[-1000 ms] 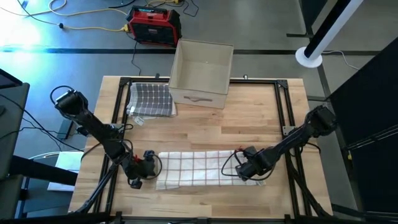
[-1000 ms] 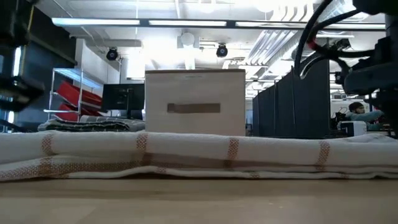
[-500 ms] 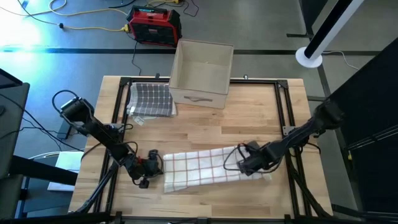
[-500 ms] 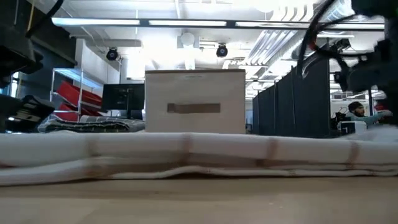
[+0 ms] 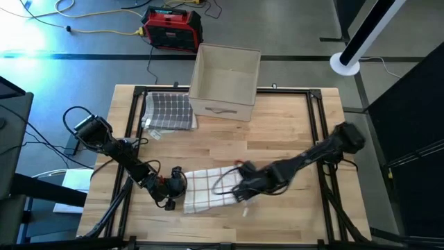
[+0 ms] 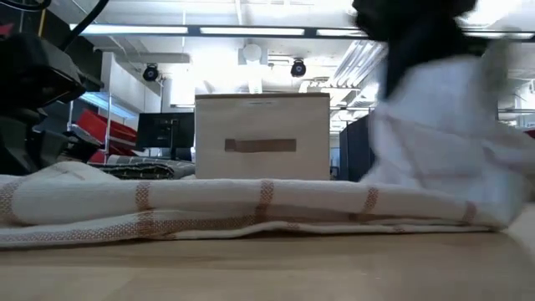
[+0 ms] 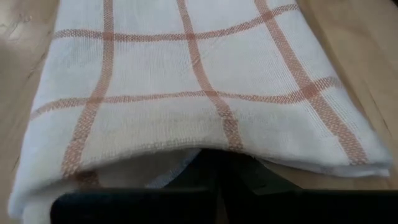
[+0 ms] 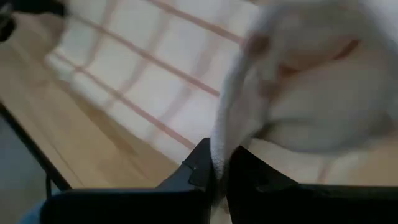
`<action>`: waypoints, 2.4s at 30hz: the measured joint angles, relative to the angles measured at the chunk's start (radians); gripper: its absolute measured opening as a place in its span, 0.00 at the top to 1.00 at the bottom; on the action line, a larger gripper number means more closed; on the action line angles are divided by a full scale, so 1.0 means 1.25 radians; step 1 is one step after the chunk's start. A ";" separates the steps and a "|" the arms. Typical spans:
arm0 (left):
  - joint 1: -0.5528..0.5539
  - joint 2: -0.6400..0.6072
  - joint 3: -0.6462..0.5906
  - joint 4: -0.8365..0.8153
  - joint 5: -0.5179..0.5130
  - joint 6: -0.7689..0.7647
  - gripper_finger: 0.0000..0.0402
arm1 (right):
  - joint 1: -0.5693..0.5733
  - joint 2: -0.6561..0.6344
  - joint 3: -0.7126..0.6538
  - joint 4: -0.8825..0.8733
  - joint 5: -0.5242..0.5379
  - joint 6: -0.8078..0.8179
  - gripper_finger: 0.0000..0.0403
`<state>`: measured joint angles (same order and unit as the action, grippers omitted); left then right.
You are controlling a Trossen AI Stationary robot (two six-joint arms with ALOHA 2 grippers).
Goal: Fold towel
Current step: Fold the white squared towel
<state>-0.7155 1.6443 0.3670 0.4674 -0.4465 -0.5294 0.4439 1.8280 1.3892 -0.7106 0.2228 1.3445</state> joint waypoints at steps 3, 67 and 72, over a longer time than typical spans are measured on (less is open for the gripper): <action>0.000 0.000 0.001 0.000 0.002 0.002 1.00 | -0.022 0.102 0.131 0.016 -0.014 -0.121 0.97; 0.040 -0.175 0.059 -0.087 -0.180 0.154 1.00 | 0.106 0.403 0.344 0.187 0.346 -0.480 1.00; 0.056 -0.150 0.060 -0.107 -0.147 0.146 1.00 | 0.128 0.401 0.296 0.192 0.413 -0.416 1.00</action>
<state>-0.6460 1.4563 0.4416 0.3335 -0.6301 -0.3467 0.6038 2.3287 1.7589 -0.4708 0.7389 0.8250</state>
